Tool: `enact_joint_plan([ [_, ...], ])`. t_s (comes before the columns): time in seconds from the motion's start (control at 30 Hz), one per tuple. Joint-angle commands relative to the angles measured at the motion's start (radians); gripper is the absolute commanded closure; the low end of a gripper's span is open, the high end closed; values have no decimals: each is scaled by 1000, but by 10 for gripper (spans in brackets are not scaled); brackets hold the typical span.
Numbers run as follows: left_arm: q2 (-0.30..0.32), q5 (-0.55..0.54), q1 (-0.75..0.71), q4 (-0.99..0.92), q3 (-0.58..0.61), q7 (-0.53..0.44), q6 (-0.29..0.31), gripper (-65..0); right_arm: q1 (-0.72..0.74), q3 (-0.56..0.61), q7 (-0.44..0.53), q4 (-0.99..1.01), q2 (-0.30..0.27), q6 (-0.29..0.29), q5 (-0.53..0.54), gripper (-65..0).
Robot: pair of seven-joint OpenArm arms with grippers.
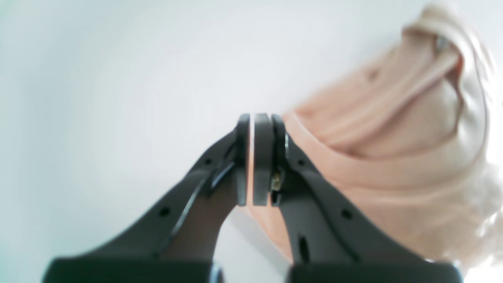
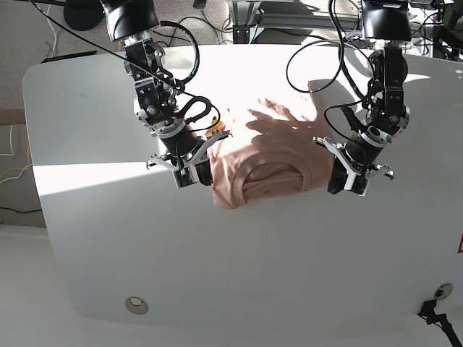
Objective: Fold the T-shirt properly
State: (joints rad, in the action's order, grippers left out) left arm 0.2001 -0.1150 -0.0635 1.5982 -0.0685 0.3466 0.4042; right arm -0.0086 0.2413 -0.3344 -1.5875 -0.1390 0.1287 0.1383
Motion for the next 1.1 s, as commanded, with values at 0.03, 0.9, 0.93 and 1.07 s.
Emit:
enact_joint_plan([
  [0.03,5,-5,-12,18,-55,-194,-6,0,39,-1,47,-44,-47,4,8,0],
  [0.9,-115,-12,-844,302,-207,-553,-126,0,-799,-405,332,-322,-41,22,10,0],
  [0.93,-115,-12,-881,310,-208,-554,-126,0,-833,-406,347,-322,-40,35,10,0],
  [1.07,-115,-12,-1014,310,-208,-663,-126,0,-980,-406,435,-324,-40,44,10,0],
])
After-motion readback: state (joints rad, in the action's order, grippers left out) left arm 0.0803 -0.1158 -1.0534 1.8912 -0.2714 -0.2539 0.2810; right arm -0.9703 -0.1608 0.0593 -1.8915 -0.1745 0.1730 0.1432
